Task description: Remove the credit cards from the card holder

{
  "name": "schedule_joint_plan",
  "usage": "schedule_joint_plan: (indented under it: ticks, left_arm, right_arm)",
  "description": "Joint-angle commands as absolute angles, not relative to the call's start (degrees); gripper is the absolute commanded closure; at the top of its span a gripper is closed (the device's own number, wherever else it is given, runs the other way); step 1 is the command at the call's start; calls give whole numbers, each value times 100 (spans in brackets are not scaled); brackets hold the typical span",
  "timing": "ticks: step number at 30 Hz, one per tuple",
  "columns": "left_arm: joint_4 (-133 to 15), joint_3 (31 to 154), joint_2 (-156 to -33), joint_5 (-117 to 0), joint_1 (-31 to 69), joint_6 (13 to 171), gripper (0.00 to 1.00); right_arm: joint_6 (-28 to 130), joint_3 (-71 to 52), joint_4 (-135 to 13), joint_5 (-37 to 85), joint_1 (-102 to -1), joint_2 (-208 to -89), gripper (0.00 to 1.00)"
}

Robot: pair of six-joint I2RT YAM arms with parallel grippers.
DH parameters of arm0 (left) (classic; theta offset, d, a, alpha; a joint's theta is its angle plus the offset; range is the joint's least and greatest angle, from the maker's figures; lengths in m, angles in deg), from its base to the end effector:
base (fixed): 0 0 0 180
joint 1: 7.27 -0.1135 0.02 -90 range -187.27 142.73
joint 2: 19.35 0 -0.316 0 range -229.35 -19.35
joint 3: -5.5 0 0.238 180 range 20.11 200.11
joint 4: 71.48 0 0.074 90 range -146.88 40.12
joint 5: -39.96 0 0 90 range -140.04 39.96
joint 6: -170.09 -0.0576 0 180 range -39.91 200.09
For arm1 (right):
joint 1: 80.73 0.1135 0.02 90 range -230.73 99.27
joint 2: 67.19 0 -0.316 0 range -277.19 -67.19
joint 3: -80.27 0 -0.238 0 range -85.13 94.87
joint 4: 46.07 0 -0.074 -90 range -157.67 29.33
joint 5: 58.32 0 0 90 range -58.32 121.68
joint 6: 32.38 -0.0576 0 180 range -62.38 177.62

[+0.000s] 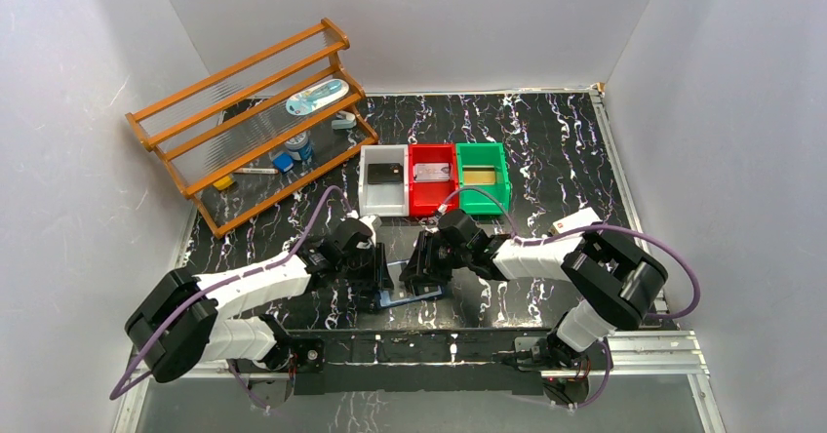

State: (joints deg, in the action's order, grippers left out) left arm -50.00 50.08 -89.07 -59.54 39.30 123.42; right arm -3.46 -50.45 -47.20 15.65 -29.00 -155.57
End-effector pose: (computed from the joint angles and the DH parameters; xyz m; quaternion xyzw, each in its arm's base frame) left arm 0.1414 -0.1632 0.2137 0.0568 0.9248 -0.3147 0.2063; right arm 0.1699 0.2411 0.1957 0.0147 0.9001 0.4171 0.1252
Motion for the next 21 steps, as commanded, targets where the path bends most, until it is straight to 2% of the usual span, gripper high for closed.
schedule_joint_plan:
  ticks: [1, 7, 21]
  left_arm:
    - [-4976, 4892, -9026, -5979, 3903, 12238, 71]
    - [-5000, 4796, -9139, -5831, 3902, 12248, 73]
    - [-4894, 4702, -9065, -5719, 3903, 12217, 74]
  right_arm:
    - [-479, -5161, -4324, 1457, -2923, -15612, 50]
    - [-519, -5207, -4227, 1399, -2929, -15635, 54]
    - [-550, -5252, -4138, 1453, -2923, -15575, 83]
